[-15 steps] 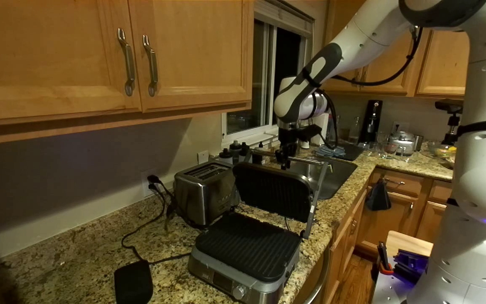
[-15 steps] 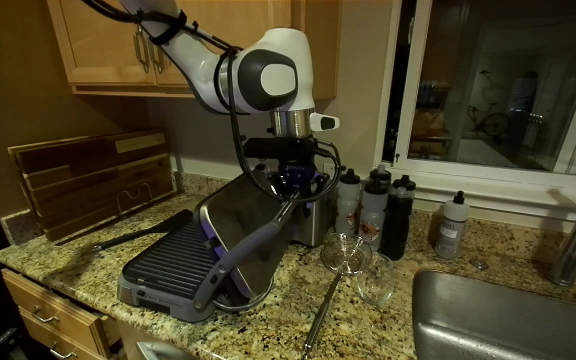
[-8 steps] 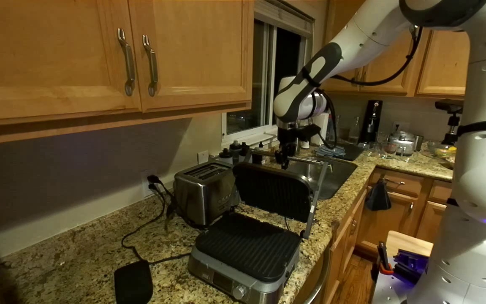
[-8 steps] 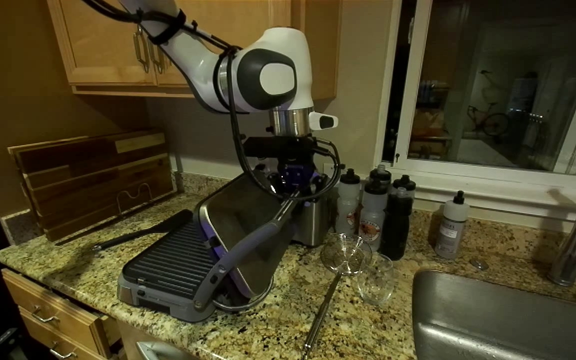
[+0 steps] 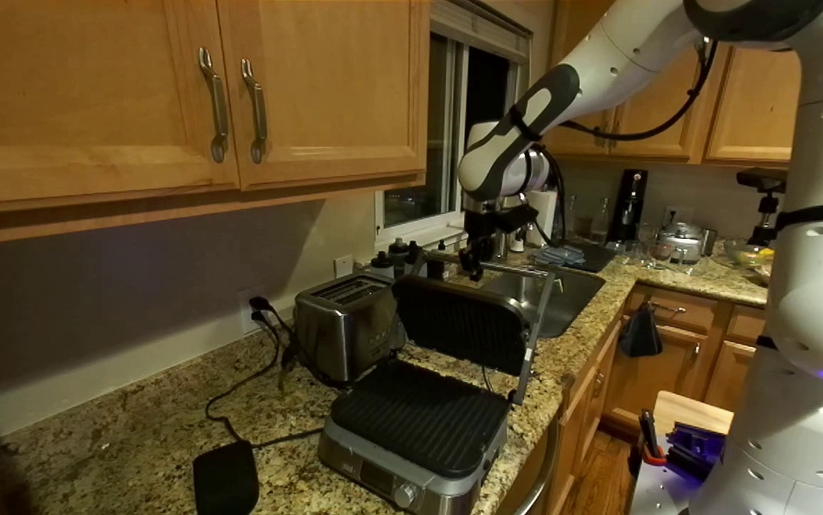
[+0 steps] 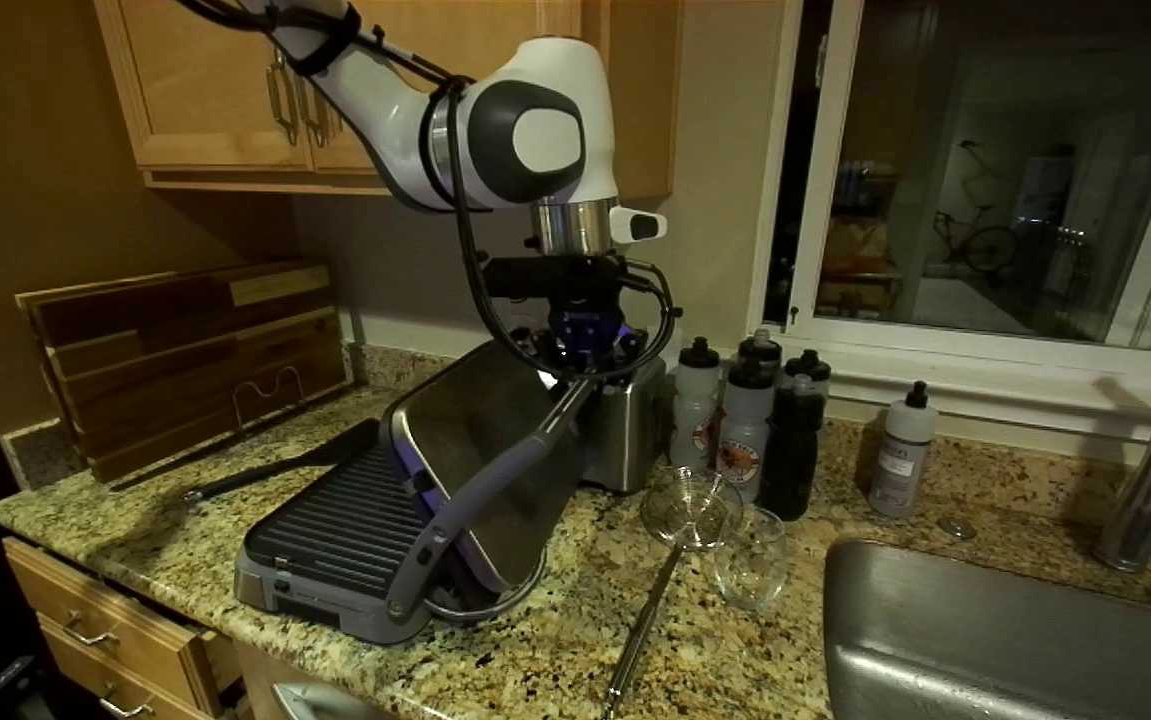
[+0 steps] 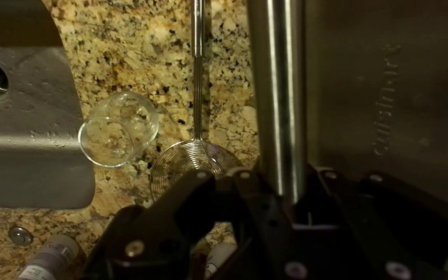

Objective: Close the sandwich maker

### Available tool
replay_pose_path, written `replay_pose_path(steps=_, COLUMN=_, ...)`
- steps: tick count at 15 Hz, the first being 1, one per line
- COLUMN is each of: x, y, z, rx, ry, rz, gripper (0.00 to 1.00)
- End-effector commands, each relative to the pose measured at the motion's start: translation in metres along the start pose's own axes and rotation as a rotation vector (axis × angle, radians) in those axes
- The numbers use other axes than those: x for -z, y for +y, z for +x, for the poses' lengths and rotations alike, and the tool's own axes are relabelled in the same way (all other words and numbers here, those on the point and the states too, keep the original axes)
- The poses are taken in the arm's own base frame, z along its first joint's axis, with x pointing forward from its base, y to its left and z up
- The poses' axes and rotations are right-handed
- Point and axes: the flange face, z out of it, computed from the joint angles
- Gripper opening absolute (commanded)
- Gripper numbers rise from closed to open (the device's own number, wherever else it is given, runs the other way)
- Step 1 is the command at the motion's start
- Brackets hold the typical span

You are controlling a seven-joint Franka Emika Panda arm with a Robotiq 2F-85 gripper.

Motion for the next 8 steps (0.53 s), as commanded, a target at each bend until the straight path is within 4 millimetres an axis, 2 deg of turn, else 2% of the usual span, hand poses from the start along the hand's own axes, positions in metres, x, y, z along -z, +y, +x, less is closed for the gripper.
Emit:
replay_pose_path(steps=1, x=0.026, y=-0.023, z=0.003, rx=0.018, ry=-0.006, rz=0.013, gripper=0.06)
replay_pose_path(steps=4, x=0.033, y=-0.034, z=0.005, rx=0.044, ry=-0.011, rz=0.021, gripper=0.06)
replay_pose_path(steps=8, x=0.041, y=-0.061, z=0.011, rx=0.096, ry=-0.015, rz=0.026, gripper=0.06)
